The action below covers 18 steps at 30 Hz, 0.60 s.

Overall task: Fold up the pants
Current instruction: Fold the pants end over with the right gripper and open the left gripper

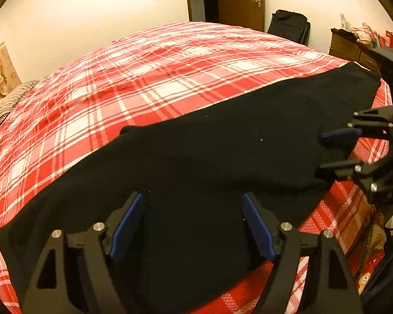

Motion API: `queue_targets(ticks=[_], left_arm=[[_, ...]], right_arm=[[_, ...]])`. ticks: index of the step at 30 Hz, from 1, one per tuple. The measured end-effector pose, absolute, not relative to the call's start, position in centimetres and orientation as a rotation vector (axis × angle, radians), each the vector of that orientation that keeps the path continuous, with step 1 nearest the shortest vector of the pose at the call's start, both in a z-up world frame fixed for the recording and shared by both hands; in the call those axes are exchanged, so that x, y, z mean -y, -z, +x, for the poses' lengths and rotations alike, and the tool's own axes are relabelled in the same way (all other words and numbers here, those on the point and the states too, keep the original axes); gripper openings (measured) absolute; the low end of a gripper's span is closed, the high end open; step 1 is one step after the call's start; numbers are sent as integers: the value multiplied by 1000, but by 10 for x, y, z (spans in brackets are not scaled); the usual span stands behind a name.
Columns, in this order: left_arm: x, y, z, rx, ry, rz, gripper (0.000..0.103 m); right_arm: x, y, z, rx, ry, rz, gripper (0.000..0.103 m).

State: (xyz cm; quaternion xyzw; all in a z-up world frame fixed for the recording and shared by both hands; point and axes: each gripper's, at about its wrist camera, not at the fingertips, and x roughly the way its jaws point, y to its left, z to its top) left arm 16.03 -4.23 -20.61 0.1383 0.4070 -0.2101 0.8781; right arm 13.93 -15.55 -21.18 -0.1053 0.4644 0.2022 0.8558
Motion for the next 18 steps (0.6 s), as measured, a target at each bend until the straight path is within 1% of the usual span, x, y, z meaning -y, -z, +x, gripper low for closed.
queue_targets(ticks=[7,10,14,18], left_arm=[[37,206,160,-847,423,288,80],[34,208,159,-845,420,281,84],[39,203,158,-839,415,302,84],[48,196,161,-822,430,301,84]], right_arm=[[157,215,139,-989,-439,-232,48],[160,212,139,-987,-450,-210,48],[185,200,146,-972,-459,-68,48],[223,179,146,-913,-365,-40,48]])
